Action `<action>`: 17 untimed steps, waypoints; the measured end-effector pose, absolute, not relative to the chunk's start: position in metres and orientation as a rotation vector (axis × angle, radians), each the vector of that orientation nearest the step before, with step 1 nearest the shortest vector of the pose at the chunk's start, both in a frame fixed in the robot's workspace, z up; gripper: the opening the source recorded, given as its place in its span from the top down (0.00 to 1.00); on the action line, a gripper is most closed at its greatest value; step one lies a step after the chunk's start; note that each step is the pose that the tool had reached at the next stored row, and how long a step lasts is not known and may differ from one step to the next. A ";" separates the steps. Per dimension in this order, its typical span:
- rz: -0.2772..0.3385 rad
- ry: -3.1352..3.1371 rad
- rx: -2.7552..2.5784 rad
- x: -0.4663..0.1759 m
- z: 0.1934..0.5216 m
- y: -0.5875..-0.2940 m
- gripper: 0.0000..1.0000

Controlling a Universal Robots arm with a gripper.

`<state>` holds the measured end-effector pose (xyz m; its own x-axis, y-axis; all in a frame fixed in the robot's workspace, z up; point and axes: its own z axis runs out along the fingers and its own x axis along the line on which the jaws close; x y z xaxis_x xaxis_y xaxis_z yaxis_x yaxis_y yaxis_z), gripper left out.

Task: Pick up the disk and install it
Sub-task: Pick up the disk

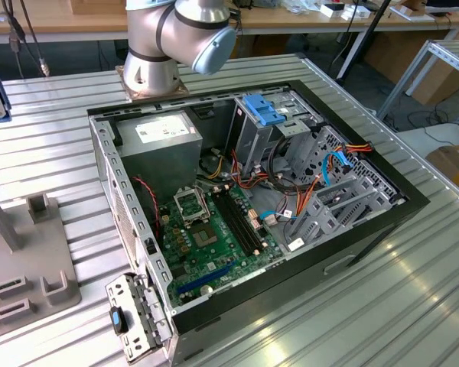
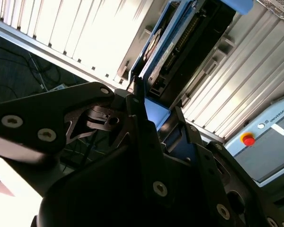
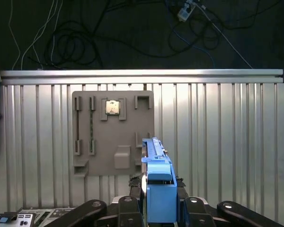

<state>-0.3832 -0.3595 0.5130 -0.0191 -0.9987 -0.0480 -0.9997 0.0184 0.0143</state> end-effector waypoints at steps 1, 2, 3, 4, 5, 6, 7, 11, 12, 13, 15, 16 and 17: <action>0.068 2.225 -2.183 -0.380 0.513 -0.359 0.63; 0.068 2.225 -2.183 -0.375 0.513 -0.359 0.63; 0.068 2.225 -2.183 -0.369 0.513 -0.359 0.63; 0.068 2.225 -2.183 -0.363 0.513 -0.359 0.63; 0.068 2.225 -2.183 -0.360 0.513 -0.359 0.63; 0.068 2.225 -2.183 -0.356 0.513 -0.359 0.63; 0.068 2.225 -2.183 -0.354 0.513 -0.359 0.63; 0.068 2.225 -2.183 -0.330 0.513 -0.359 0.63; 0.068 2.225 -2.183 -0.322 0.513 -0.359 0.63; 0.068 2.225 -2.183 -0.317 0.513 -0.359 0.63; 0.068 2.225 -2.183 -0.308 0.513 -0.359 0.63; 0.068 2.225 -2.183 -0.303 0.513 -0.359 0.63; 0.068 2.225 -2.183 -0.298 0.513 -0.359 0.63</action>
